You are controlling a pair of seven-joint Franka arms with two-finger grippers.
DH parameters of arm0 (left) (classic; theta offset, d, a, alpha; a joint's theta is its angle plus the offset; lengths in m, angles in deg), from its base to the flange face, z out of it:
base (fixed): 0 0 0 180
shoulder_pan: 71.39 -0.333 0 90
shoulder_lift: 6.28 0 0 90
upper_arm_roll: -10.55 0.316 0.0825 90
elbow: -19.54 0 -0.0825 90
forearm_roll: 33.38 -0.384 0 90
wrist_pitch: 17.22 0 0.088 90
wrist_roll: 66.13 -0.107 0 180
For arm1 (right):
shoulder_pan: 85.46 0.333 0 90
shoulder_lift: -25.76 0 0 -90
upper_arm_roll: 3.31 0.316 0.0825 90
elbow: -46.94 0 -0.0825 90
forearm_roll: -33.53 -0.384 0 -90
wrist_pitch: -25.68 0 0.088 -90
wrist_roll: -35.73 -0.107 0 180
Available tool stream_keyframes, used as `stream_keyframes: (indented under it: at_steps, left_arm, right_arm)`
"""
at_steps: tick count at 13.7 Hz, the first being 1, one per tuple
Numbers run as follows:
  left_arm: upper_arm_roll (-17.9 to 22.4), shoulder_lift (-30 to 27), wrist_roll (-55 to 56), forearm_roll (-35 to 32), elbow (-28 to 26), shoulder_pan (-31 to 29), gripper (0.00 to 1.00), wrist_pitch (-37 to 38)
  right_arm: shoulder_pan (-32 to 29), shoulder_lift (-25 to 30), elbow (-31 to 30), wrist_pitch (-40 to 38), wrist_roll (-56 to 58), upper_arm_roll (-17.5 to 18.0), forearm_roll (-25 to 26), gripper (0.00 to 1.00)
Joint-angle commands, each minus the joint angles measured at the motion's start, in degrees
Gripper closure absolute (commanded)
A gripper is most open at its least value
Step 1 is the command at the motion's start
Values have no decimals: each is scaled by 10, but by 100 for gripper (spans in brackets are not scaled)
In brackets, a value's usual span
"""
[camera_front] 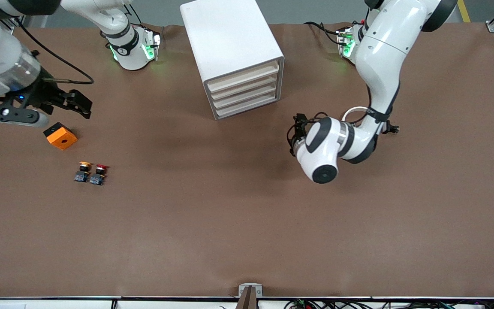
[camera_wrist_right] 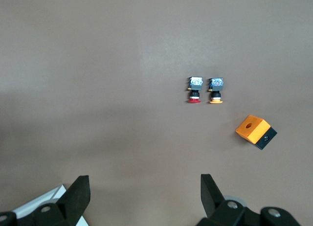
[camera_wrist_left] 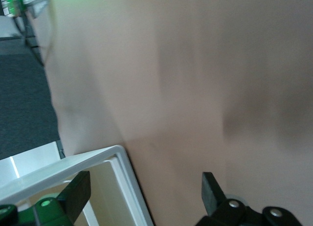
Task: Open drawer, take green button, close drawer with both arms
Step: 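Grasp the drawer handle with the left gripper while the right gripper approaches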
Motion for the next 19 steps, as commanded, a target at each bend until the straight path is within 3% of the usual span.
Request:
stream_keyframes:
  at_steps: [1,5,8,13,17,19]
  left_arm:
    - [5,17,50,31,12,38,0,6]
    - [4,31,71,118,9,47,0,11]
    - [4,48,73,181,11,43,0,50]
    - [6,85,77,302,15,37,1,50]
    - [9,119,78,352,15,43,15,50]
    - [9,121,79,354,15,44,21,50]
  right_arm:
    - [54,-34,17,-1,-94,-4,52,0]
    - [125,-75,23,-4,-251,-4,122,0]
    - [135,-114,25,-5,-367,-5,125,0]
    - [118,-150,26,-10,-472,-6,0,0]
    - [117,-159,27,-25,-502,-7,-109,0]
    - [116,-166,27,-26,-594,-7,-193,0]
